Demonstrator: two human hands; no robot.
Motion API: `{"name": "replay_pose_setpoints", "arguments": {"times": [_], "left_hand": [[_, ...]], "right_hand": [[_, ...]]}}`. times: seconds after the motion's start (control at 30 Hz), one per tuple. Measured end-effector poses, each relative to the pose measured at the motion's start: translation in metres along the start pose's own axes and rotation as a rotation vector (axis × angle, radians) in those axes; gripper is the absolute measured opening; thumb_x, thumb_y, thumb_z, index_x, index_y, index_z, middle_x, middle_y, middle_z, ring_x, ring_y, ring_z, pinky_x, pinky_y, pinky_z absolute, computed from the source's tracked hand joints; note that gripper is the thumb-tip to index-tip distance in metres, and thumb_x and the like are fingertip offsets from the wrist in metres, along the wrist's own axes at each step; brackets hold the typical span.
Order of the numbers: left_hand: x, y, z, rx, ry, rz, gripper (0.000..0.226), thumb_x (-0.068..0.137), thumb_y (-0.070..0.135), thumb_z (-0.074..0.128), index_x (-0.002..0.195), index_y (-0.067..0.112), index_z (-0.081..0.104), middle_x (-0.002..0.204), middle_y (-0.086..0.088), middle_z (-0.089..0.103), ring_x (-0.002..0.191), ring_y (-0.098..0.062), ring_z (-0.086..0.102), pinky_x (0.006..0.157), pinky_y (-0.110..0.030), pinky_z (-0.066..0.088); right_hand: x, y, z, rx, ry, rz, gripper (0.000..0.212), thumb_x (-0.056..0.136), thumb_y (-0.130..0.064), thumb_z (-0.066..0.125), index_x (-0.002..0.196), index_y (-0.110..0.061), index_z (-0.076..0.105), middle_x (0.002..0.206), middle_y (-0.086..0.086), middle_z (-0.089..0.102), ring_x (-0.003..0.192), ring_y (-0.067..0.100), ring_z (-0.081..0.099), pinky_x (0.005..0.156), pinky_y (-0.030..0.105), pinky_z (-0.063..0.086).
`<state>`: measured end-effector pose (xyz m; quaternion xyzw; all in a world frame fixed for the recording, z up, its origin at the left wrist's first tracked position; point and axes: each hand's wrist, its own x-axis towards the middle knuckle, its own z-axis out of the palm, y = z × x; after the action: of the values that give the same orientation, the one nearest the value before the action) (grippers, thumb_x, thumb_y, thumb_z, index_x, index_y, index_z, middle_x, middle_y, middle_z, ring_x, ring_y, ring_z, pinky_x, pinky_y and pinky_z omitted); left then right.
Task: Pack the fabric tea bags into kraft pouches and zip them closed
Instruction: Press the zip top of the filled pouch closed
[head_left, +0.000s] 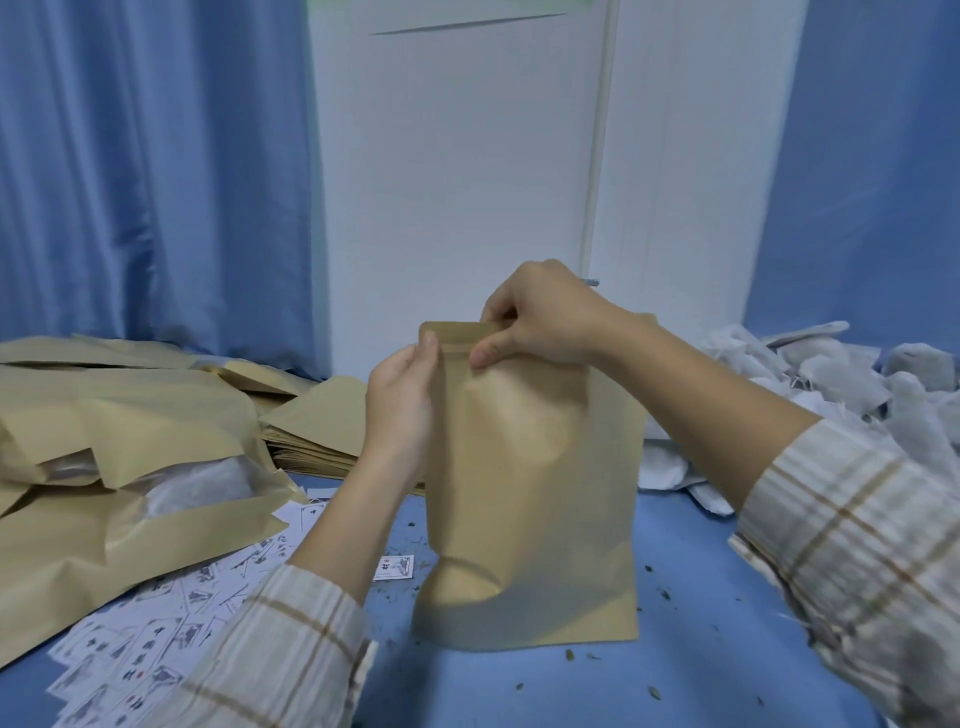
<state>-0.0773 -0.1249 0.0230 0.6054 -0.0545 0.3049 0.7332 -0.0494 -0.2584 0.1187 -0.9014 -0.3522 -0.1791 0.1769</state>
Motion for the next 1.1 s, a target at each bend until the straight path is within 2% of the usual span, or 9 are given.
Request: {"name": "replay_pose_setpoints", "arguments": {"times": [0.13, 0.27, 0.37, 0.53, 0.63, 0.77, 0.9, 1.0, 1.1], "left_hand": [[-0.002, -0.006, -0.006, 0.265, 0.029, 0.166, 0.038, 0.097, 0.030, 0.048, 0.077, -0.002, 0.049, 0.062, -0.005, 0.043, 0.060, -0.015, 0.037, 0.058, -0.030, 0.029], [-0.003, -0.006, 0.002, 0.437, 0.133, 0.282, 0.042, 0.098, 0.026, 0.047, 0.060, 0.018, 0.031, 0.051, 0.006, 0.029, 0.048, -0.007, 0.031, 0.048, -0.022, 0.024], [-0.002, -0.007, 0.007, 0.463, 0.131, 0.298, 0.042, 0.098, 0.026, 0.045, 0.060, 0.019, 0.030, 0.050, 0.006, 0.028, 0.047, -0.004, 0.034, 0.047, -0.019, 0.027], [0.003, -0.012, -0.003, 0.419, 0.165, 0.248, 0.041, 0.100, 0.026, 0.042, 0.061, 0.017, 0.032, 0.056, 0.006, 0.030, 0.050, -0.006, 0.031, 0.047, -0.019, 0.026], [0.007, -0.014, -0.012, 0.407, 0.151, 0.249, 0.042, 0.100, 0.027, 0.043, 0.061, 0.018, 0.029, 0.057, 0.006, 0.027, 0.053, -0.010, 0.025, 0.048, -0.022, 0.021], [0.006, -0.016, -0.011, 0.347, 0.115, 0.223, 0.042, 0.098, 0.029, 0.047, 0.061, 0.018, 0.031, 0.054, 0.009, 0.028, 0.050, -0.005, 0.026, 0.048, -0.021, 0.021], [0.008, -0.011, -0.018, 0.095, -0.028, 0.094, 0.023, 0.083, 0.028, 0.070, 0.080, 0.012, 0.053, 0.062, 0.010, 0.064, 0.060, -0.004, 0.056, 0.062, -0.022, 0.043], [0.012, -0.011, -0.028, 0.046, 0.018, 0.120, 0.023, 0.084, 0.018, 0.069, 0.078, 0.017, 0.047, 0.063, 0.011, 0.068, 0.058, -0.004, 0.058, 0.059, -0.024, 0.045], [0.014, -0.012, -0.040, 0.007, 0.068, 0.124, 0.024, 0.086, 0.018, 0.068, 0.073, 0.021, 0.047, 0.061, 0.012, 0.066, 0.055, -0.003, 0.058, 0.053, -0.018, 0.045]], "right_hand": [[-0.004, -0.002, 0.003, 0.005, -0.043, -0.002, 0.019, 0.069, -0.039, 0.078, 0.067, -0.024, 0.067, 0.059, -0.006, 0.058, 0.059, 0.006, 0.050, 0.056, 0.024, 0.039], [-0.001, -0.006, 0.003, -0.161, -0.098, -0.035, 0.038, 0.080, -0.041, 0.067, 0.055, -0.022, 0.047, 0.054, -0.006, 0.045, 0.055, 0.008, 0.041, 0.053, 0.029, 0.031], [0.001, -0.007, 0.005, -0.204, -0.037, -0.042, 0.033, 0.077, -0.038, 0.070, 0.059, -0.015, 0.054, 0.052, -0.005, 0.042, 0.057, 0.013, 0.042, 0.051, 0.029, 0.029], [-0.005, 0.000, -0.006, -0.200, -0.085, -0.034, 0.037, 0.068, -0.059, 0.070, 0.079, -0.024, 0.066, 0.070, -0.012, 0.061, 0.070, 0.005, 0.053, 0.057, 0.026, 0.040], [-0.011, 0.013, -0.018, -0.198, -0.148, -0.015, 0.026, 0.068, -0.052, 0.074, 0.074, -0.030, 0.063, 0.068, -0.017, 0.058, 0.067, 0.000, 0.052, 0.061, 0.023, 0.041], [-0.013, 0.016, -0.009, -0.256, -0.077, -0.057, 0.024, 0.074, -0.042, 0.074, 0.075, -0.023, 0.058, 0.061, -0.016, 0.046, 0.063, 0.005, 0.045, 0.057, 0.025, 0.033], [-0.017, 0.020, -0.009, -0.215, -0.057, -0.041, 0.033, 0.072, -0.051, 0.071, 0.092, -0.025, 0.066, 0.076, -0.013, 0.058, 0.079, 0.010, 0.052, 0.068, 0.027, 0.041], [-0.021, 0.034, -0.027, -0.172, -0.126, 0.072, 0.040, 0.062, -0.063, 0.072, 0.079, -0.027, 0.068, 0.069, -0.014, 0.061, 0.070, 0.004, 0.055, 0.064, 0.023, 0.041], [-0.030, 0.052, -0.032, -0.114, -0.100, 0.116, 0.048, 0.068, -0.054, 0.073, 0.053, -0.015, 0.049, 0.051, -0.005, 0.037, 0.052, 0.011, 0.034, 0.048, 0.020, 0.024]]}}
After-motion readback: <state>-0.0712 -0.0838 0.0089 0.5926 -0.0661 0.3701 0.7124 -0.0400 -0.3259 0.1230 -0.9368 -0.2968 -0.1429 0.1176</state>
